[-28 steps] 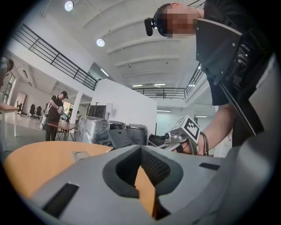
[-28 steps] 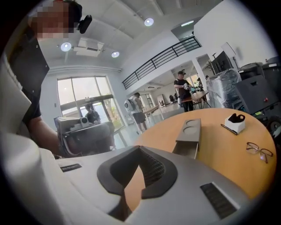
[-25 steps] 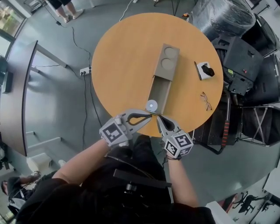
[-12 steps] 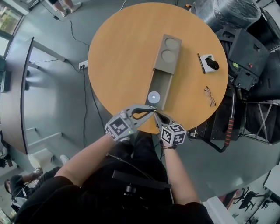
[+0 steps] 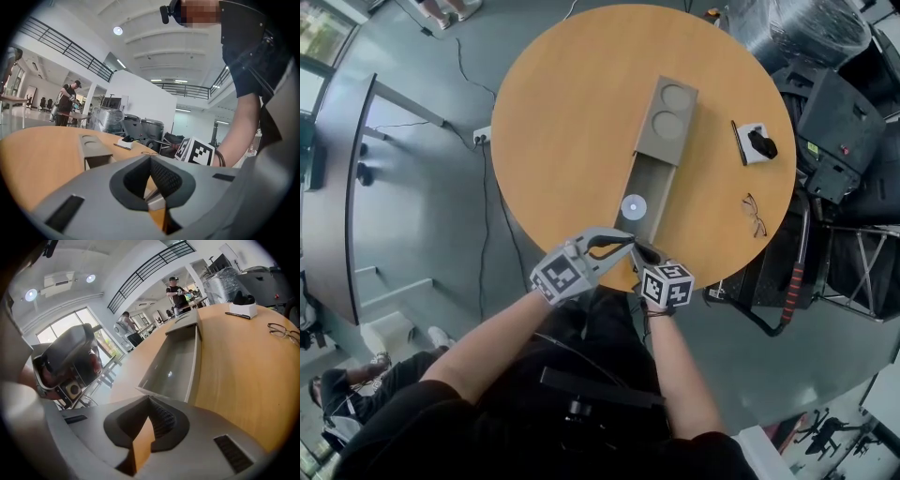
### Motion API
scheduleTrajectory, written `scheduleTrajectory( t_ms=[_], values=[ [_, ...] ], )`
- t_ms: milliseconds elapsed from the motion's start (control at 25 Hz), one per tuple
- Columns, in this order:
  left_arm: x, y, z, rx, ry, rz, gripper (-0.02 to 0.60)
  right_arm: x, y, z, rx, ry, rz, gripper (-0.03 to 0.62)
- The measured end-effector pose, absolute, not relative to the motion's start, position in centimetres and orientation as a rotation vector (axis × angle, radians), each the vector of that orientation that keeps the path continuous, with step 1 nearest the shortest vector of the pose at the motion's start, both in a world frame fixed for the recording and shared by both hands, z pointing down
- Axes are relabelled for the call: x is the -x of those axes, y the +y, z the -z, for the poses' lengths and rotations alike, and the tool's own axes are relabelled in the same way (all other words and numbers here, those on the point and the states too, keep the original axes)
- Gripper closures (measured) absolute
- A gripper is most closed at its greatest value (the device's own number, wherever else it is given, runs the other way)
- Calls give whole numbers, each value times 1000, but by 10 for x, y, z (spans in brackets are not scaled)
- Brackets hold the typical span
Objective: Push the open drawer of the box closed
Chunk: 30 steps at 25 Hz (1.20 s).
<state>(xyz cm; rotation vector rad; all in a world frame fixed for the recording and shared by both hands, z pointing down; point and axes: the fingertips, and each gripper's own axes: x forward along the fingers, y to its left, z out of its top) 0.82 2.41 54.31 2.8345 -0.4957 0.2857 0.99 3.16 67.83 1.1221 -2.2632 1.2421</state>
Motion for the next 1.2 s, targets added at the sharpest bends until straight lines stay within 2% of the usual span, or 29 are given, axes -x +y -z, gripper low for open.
scheduleTrajectory(
  t_ms=[1200],
  values=[
    [-23,-25,-550,-2790,-605,-333,554,-11,-19,-686,-1018,-2259,-1335,572]
  ],
)
